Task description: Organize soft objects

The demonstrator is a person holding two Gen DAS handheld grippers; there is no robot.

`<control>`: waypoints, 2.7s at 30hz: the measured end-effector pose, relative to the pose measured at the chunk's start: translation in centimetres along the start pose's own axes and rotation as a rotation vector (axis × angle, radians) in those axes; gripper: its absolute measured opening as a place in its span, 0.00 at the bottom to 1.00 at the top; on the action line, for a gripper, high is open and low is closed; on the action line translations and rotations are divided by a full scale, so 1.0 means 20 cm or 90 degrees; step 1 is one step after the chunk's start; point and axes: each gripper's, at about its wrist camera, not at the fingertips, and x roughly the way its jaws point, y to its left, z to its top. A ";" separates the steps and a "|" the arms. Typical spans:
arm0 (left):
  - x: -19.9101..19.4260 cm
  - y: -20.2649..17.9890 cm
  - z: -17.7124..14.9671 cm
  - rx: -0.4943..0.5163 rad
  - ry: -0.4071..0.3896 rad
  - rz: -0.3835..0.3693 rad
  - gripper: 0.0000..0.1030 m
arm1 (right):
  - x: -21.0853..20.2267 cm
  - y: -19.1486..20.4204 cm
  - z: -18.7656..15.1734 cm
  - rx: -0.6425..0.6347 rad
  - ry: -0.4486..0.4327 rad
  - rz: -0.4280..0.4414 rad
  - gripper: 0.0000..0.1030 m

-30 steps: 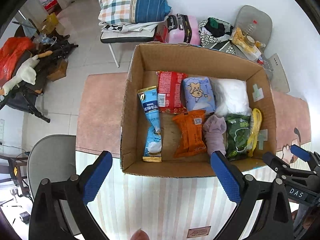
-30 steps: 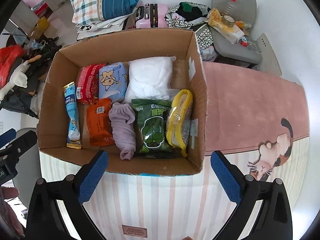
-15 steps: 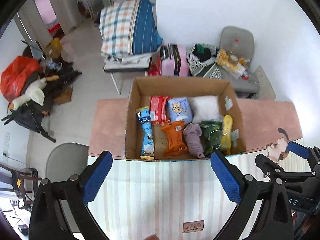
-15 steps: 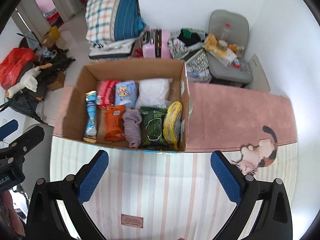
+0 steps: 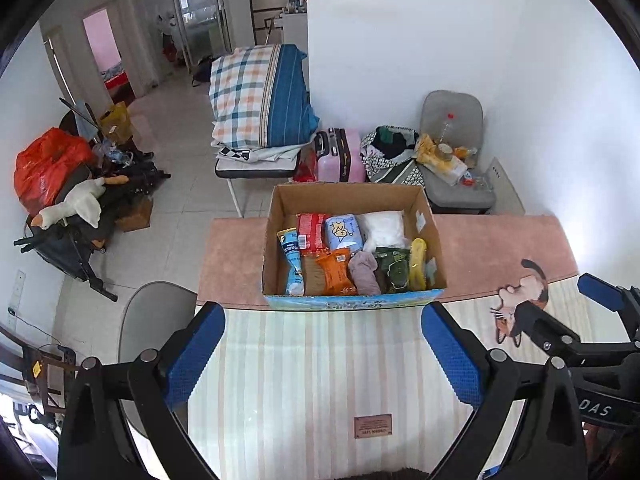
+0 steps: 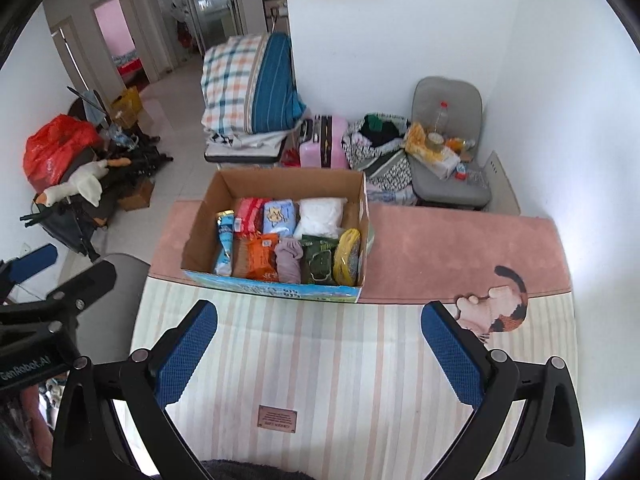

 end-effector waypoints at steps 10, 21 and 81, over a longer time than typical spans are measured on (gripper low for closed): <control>-0.26 0.01 -0.08 -0.006 -0.031 -0.015 0.98 | -0.39 0.00 -0.10 0.000 -0.062 -0.005 1.00; -0.32 0.01 -0.09 -0.003 -0.057 -0.006 0.98 | -0.52 -0.01 -0.12 -0.003 -0.093 -0.036 1.00; -0.39 0.02 -0.07 -0.002 -0.075 -0.008 0.98 | -0.61 -0.04 -0.05 0.009 -0.134 -0.068 1.00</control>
